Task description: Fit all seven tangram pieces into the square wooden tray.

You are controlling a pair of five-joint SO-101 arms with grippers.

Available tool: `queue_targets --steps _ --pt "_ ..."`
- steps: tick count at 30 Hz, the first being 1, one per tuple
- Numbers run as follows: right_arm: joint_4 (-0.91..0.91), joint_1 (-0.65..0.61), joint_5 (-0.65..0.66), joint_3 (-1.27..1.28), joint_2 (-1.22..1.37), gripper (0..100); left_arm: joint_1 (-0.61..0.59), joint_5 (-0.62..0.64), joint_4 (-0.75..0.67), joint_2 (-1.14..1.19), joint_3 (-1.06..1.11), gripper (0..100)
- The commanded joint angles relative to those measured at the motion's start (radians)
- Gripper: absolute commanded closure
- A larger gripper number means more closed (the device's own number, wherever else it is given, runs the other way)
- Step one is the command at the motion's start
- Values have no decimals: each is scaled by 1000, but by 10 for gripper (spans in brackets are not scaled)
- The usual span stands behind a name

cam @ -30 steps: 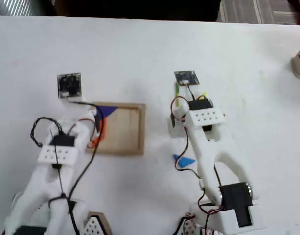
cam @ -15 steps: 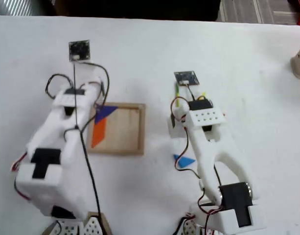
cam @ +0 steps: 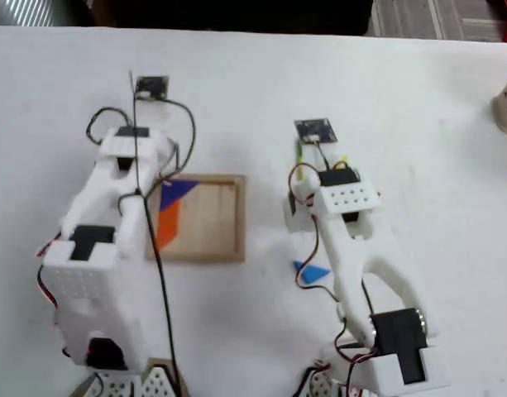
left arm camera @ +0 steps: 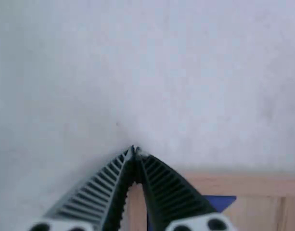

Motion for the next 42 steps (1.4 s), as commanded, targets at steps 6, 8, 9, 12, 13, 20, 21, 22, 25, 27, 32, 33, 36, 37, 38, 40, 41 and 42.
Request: queue_targets --steps 6,8,9,12,13,20,21,22,25,27,32,33,36,37,38,40,41,42 --pt "-15 1 17 -6 -31 978 22 21 198 -10 -46 977" --pt "-15 -1 17 -6 -31 978 31 51 219 -10 -46 977" --pt "-15 -1 17 -6 -31 978 36 55 224 -12 -46 977" --pt "-15 -1 17 -6 -31 978 47 54 226 -12 -44 977" --pt "-15 -1 17 -6 -31 978 47 54 226 -13 -44 977" --pt "-15 -1 17 -6 -31 978 82 -2 195 -137 63 977" --pt "-15 -1 17 -6 -31 978 94 -5 173 -170 103 977" --pt "-15 -1 17 -6 -31 978 101 -3 147 -202 140 977" --pt "-15 -1 17 -6 -31 978 101 -3 64 -294 247 977" --pt "-15 -1 17 -6 -31 978 94 -3 28 -343 301 977" --pt "-15 -1 17 -6 -38 978 21 -3 14 -493 407 977" --pt "-15 -2 18 -9 -41 978 4 -3 12 -532 440 977" --pt "-12 -38 20 -41 -39 977 -35 -3 11 -642 549 977" --pt "-10 -61 28 -54 -39 974 -48 -3 9 -673 578 977" --pt "-8 -85 48 -63 -39 962 -64 -3 5 -699 608 976" --pt "-8 -143 69 -86 -41 918 -94 -3 -51 -737 675 974" --pt "-8 -170 64 -97 -38 892 -111 -3 -98 -746 707 973" --pt "-8 -193 66 -104 -33 868 -130 -6 -155 -751 736 973"
